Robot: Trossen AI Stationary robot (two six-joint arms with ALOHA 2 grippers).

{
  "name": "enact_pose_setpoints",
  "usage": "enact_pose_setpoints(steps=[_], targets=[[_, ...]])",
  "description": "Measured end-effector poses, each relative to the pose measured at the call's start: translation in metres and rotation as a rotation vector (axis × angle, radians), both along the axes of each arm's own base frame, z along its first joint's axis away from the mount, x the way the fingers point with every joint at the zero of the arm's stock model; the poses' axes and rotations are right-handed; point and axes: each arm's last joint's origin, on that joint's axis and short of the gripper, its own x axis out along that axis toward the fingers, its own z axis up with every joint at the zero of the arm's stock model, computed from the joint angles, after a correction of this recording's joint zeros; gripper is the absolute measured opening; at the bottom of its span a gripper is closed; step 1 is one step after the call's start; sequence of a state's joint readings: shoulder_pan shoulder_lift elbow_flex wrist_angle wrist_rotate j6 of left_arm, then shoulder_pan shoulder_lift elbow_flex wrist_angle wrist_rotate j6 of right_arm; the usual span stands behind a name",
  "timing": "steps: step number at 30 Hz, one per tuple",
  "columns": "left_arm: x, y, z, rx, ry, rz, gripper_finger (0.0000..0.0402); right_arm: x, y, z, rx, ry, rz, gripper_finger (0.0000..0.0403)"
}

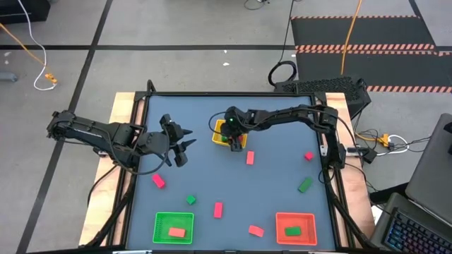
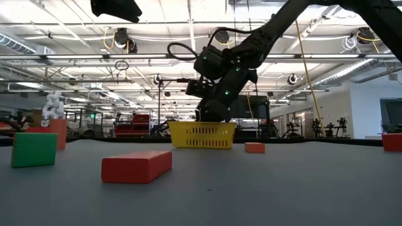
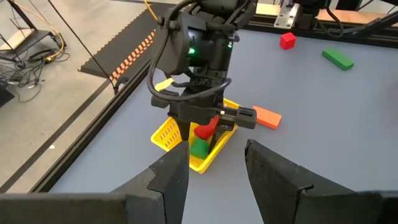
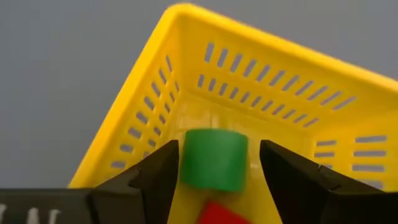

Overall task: Sort & place blocks by color
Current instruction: Put the green block into the orange bin

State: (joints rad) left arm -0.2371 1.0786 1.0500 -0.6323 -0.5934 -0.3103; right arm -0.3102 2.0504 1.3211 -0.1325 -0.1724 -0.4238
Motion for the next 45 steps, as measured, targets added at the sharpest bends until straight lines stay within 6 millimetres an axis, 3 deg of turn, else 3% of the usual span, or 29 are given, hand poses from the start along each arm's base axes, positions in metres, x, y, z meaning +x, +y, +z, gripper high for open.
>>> enact_pose_setpoints(steps=[11,15,22,24,30,35,39,45], targets=[[0.0,0.0,0.0,0.0,0.0,0.0,0.0159,-0.005,-0.004,-0.004,0.029,0.044,-0.027,0.018],[0.0,0.0,0.0,0.0,0.0,0.0,0.0159,-0.005,-0.004,-0.004,0.029,0.044,-0.027,0.0133],[0.0,0.0,0.0,-0.001,-0.001,0.001,0.0159,-0.006,-0.005,-0.004,0.008,0.052,-0.037,0.0017],[0.0,0.0,0.0,-0.001,-0.001,0.001,0.0159,-0.006,-0.005,-0.004,0.008,0.056,-0.039,0.0006],[0.0,0.0,0.0,-0.004,-0.002,0.003,0.0159,-0.007,-0.006,-0.004,-0.015,0.068,-0.064,0.0],[0.0,0.0,0.0,-0.004,-0.002,0.003,0.0159,-0.012,-0.012,0.005,0.035,0.065,-0.236,0.0005],[0.0,0.0,0.0,-0.004,-0.002,0.003,0.0159,-0.018,-0.017,0.017,0.188,0.041,-0.326,0.004],[0.0,0.0,0.0,-0.005,-0.003,0.004,0.0159,-0.025,-0.016,0.027,0.291,0.064,-0.426,0.0126]])
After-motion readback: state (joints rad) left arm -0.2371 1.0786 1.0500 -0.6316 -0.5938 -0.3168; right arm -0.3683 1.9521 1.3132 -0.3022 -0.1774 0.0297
